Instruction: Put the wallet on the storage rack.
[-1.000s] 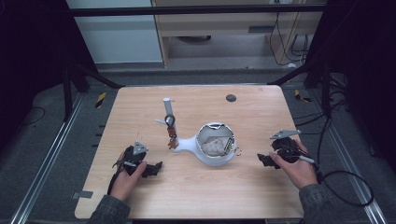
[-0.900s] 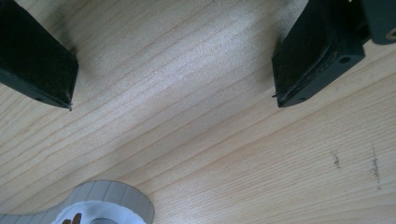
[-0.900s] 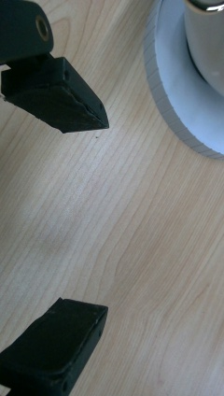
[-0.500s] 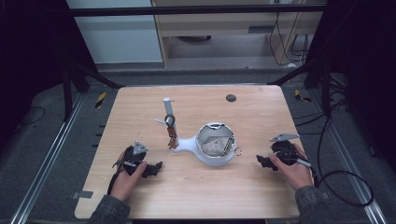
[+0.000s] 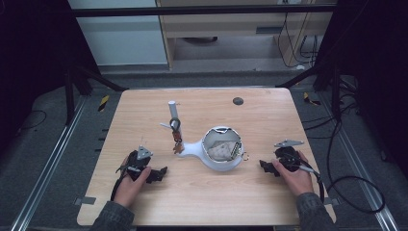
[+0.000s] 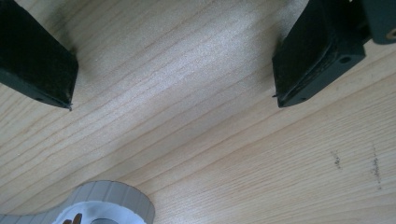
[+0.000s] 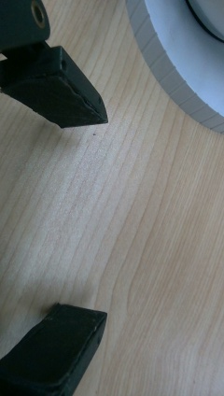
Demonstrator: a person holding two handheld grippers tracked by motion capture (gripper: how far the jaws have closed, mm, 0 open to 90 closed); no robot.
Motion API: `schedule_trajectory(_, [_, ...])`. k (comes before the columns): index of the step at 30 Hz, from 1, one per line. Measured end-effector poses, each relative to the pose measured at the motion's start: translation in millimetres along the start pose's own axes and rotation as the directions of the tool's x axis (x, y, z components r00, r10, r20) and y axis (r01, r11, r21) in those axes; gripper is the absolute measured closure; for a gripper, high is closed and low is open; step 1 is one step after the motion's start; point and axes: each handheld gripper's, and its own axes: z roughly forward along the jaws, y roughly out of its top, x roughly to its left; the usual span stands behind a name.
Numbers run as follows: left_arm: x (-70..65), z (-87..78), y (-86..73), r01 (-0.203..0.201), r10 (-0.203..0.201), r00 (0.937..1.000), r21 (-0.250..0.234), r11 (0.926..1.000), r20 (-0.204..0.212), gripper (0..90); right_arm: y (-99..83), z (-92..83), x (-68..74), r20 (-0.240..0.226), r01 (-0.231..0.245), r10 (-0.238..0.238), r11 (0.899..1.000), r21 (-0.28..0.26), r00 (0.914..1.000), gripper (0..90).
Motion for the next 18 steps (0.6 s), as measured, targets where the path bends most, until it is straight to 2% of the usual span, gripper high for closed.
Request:
schedule_trajectory(5, [0.0, 0.0, 0.0, 0.0, 0.0, 1.0, 0.0, 1.0, 0.0, 0.0, -1.2, 4.4, 3.7, 0.015, -0.004, 0.005, 1.0, -0.023, 0.9999, 3.8])
schedule_trajectory(8, [0.0, 0.0, 0.0, 0.0, 0.0, 1.0, 0.0, 1.0, 0.0, 0.0, -3.0, 6.9, 7.6, 0.043, 0.01, -0.008, 0.999, -0.033, 0.9991, 2.3])
schedule_trajectory(11, [0.1, 0.0, 0.0, 0.0, 0.0, 1.0, 0.001, 1.0, 0.001, 0.0, -6.6, 8.4, 9.1, 0.055, 0.004, 0.0, 0.997, -0.071, 0.9985, 1.8])
schedule_trajectory(18, [0.0, 0.0, 0.0, 0.0, 0.0, 1.0, 0.0, 1.0, 0.0, 0.0, -8.6, 7.0, 10.6, 0.069, 0.001, 0.004, 0.997, -0.074, 0.9976, 2.1])
